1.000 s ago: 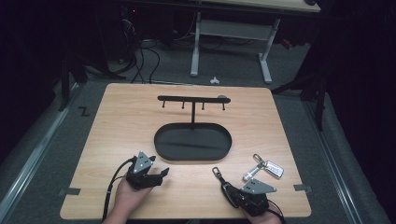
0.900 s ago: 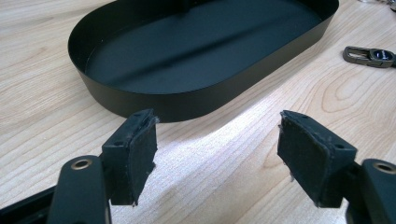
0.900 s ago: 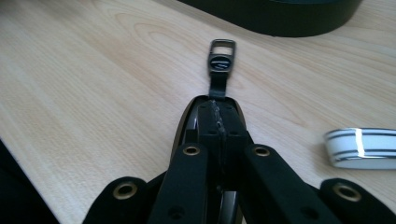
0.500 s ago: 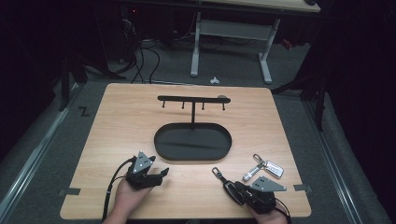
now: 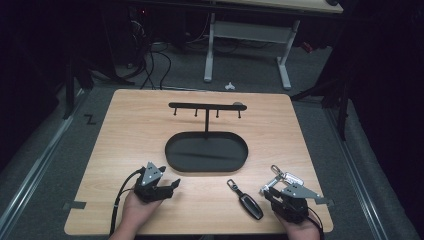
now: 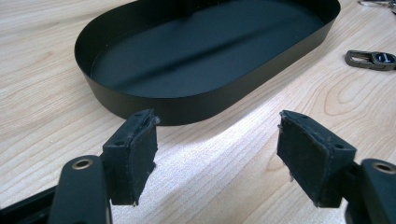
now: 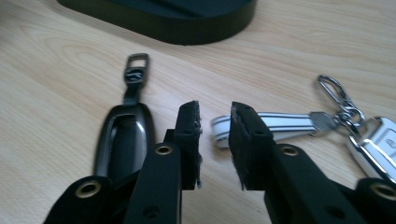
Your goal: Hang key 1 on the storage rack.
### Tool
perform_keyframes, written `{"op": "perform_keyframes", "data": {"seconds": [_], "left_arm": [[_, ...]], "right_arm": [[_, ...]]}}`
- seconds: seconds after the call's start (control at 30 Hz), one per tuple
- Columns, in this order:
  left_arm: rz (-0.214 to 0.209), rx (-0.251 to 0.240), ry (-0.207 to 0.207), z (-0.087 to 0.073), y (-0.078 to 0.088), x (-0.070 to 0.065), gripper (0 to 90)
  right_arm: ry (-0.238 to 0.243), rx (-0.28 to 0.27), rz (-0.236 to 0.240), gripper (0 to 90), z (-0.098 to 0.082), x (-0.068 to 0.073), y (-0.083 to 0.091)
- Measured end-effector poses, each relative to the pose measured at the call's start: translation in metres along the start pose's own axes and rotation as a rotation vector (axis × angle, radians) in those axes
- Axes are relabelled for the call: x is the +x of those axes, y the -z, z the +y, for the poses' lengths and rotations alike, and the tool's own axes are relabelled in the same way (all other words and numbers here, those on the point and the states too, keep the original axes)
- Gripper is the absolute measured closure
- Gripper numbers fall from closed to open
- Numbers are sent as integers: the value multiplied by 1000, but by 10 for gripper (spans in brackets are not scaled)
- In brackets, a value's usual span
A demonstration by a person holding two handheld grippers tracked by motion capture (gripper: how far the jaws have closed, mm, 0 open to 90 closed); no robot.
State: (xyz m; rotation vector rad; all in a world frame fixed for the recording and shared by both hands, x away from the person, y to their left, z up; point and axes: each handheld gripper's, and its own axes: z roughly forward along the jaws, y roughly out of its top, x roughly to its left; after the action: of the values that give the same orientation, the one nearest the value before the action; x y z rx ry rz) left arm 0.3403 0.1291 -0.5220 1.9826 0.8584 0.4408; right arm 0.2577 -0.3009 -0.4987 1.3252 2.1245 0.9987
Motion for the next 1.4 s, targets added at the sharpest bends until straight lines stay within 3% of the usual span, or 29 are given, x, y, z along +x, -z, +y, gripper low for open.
{"op": "perform_keyframes", "data": {"seconds": [0.23,0.5,0.63,1.0,1.17,1.4], "left_arm": [[-14,-15,3,1,2,0,292],[-29,-5,-12,1,0,0,293],[-35,-10,-14,2,0,-1,293],[-36,-7,-20,2,0,-2,294],[-39,-3,-24,2,-1,-3,294],[-42,0,-26,2,-1,-3,294]], "right_arm": [[-34,108,-15,656,6,-9,-10],[-10,284,-19,626,25,-12,-15],[17,372,-52,626,33,-13,-18],[83,569,-84,620,59,-12,-21],[131,643,-86,577,67,-8,-26],[147,749,-87,502,81,-7,-33]]}}
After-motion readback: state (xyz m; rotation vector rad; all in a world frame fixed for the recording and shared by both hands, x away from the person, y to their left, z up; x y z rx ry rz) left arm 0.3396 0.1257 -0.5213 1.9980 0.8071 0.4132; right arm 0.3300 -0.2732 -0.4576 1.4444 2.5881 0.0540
